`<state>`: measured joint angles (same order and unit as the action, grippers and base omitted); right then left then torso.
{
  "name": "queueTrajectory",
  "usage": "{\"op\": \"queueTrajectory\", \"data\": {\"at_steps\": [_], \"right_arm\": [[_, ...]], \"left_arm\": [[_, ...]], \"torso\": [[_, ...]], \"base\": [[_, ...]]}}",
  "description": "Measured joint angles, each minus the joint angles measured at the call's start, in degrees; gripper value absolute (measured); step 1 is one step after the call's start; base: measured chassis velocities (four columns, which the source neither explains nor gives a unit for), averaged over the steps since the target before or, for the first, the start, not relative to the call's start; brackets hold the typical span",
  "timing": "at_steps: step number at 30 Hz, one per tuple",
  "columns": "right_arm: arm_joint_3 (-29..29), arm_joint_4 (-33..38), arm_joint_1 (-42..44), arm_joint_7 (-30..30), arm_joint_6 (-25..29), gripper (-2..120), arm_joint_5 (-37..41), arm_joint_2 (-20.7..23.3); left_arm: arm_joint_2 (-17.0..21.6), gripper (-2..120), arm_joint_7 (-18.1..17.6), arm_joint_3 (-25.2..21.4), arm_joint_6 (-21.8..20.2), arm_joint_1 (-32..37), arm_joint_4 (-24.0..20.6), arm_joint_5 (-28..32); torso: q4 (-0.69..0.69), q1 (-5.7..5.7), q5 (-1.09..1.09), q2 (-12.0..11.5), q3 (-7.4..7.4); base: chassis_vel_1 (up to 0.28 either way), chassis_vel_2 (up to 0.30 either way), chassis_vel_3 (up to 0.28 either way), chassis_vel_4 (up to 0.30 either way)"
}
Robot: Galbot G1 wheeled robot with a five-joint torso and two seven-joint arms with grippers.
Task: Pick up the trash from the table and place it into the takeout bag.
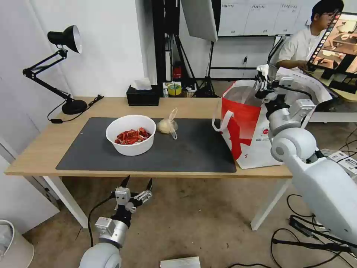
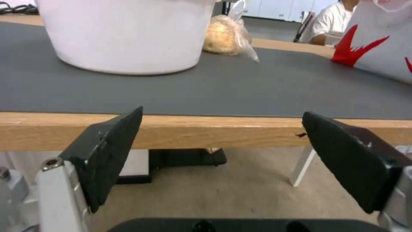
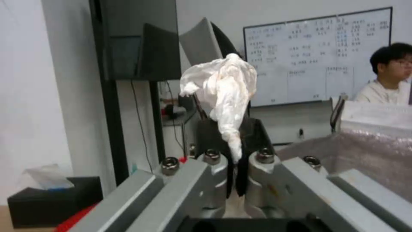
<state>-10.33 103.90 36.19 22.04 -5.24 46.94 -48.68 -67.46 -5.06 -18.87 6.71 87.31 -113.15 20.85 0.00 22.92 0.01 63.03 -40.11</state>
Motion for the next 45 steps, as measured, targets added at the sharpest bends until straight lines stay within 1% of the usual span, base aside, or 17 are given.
{"op": "queueTrajectory", "data": {"at_steps": [1,5,7,9,12,13,16,17,19,20,23,24,26,31,37,40,45], "right_arm": [[0.00,0.15,0.07,0.29,-0.81,11,0.06,0.01],[0.00,0.32,0.18,0.42,-1.80,20,0.18,0.14],[-0.03,0.41,0.20,0.42,-2.23,31,0.21,0.42],[-0.05,0.42,0.21,0.42,-2.29,36,0.21,0.53],[-0.05,0.43,0.24,0.42,-2.34,51,0.12,0.69],[-0.05,0.43,0.24,0.42,-2.34,51,0.12,0.69],[-0.21,0.69,0.75,0.29,-2.35,65,-0.03,0.77],[-0.21,0.69,0.75,0.29,-2.35,65,-0.03,0.77],[-0.43,0.96,1.13,0.18,-2.36,75,-0.14,0.84],[-0.43,0.96,1.13,0.18,-2.36,75,-0.14,0.84],[-0.82,1.54,1.61,-0.76,-2.33,90,-0.11,1.19],[-0.82,1.54,1.61,-0.76,-2.33,90,-0.11,1.19],[-0.94,1.96,1.74,-2.16,-1.75,97,0.56,1.39],[0.68,3.66,1.10,-6.50,0.65,100,3.28,1.61],[2.72,6.39,1.48,-10.87,1.30,100,4.80,1.76],[4.22,8.65,4.19,-15.07,2.39,100,4.65,2.68],[4.56,11.87,8.99,-18.06,2.77,100,2.91,4.03]], "left_arm": [[0.08,100,0.00,0.04,0.00,-0.04,0.00,0.02],[0.17,100,0.00,0.09,0.00,-0.07,0.00,0.04],[0.20,100,0.00,0.19,0.00,-0.07,0.04,0.05],[0.20,100,0.00,0.23,0.00,-0.09,0.06,0.05],[0.15,100,0.00,0.47,-0.02,-0.13,0.09,0.04],[0.15,100,0.00,0.47,-0.02,-0.13,0.09,0.04],[0.07,100,0.00,0.57,-0.05,-0.11,0.09,-0.02],[0.07,100,0.00,0.57,-0.05,-0.11,0.09,-0.02],[0.07,100,0.00,0.55,-0.06,-0.08,0.09,-0.09],[0.07,100,0.00,0.55,-0.06,-0.08,0.09,-0.09],[0.10,100,0.00,0.45,-0.07,-0.04,0.01,-0.14],[0.10,100,0.00,0.45,-0.07,-0.04,0.01,-0.14],[0.11,100,0.00,0.40,-0.08,-0.01,-0.10,-0.15],[0.45,100,0.01,0.09,-0.15,0.03,-0.52,-0.14],[0.94,100,0.01,-0.99,-0.19,0.19,-1.01,0.18],[1.37,100,0.00,-1.80,-0.20,0.41,-1.16,0.40],[1.57,100,0.00,-2.33,-0.20,0.49,-1.34,0.57]], "torso": [[0.00,0.00,0.00,0.00,0.00],[0.00,0.00,0.00,0.00,0.00],[0.00,0.00,-0.01,0.00,0.00],[0.00,0.00,-0.01,0.00,0.00],[0.00,0.00,-0.01,0.00,0.00],[0.00,0.00,-0.01,0.00,0.00],[0.00,0.00,-0.01,0.00,0.00],[0.00,0.00,-0.01,0.00,0.00],[0.00,0.00,0.00,0.00,0.00],[0.00,0.00,0.00,0.00,0.00],[0.00,0.00,-0.01,0.00,0.00],[0.00,0.00,-0.01,0.00,0.00],[0.00,0.00,-0.01,0.00,0.00],[0.00,0.00,-0.01,0.00,0.00],[0.01,0.00,-0.02,0.00,0.00],[0.01,0.00,-0.01,0.00,0.00],[0.00,0.00,-0.02,0.00,0.01]], "base": [[0.000,0.000,0.000,0.000],[0.000,0.000,0.000,0.000],[0.000,0.000,0.000,0.000],[0.000,0.000,0.000,0.000],[0.000,0.000,0.000,0.000],[0.000,0.000,0.000,0.000],[0.000,0.000,0.000,0.000],[0.000,0.000,0.000,0.000],[0.000,0.000,0.000,0.000],[0.000,0.000,0.000,0.000],[0.000,0.000,0.000,0.000],[0.000,0.000,0.000,0.000],[0.000,0.000,0.000,0.000],[0.000,0.000,0.000,0.000],[0.000,0.000,0.000,0.000],[0.000,0.000,0.000,0.000],[0.000,0.000,0.000,0.000]]}}
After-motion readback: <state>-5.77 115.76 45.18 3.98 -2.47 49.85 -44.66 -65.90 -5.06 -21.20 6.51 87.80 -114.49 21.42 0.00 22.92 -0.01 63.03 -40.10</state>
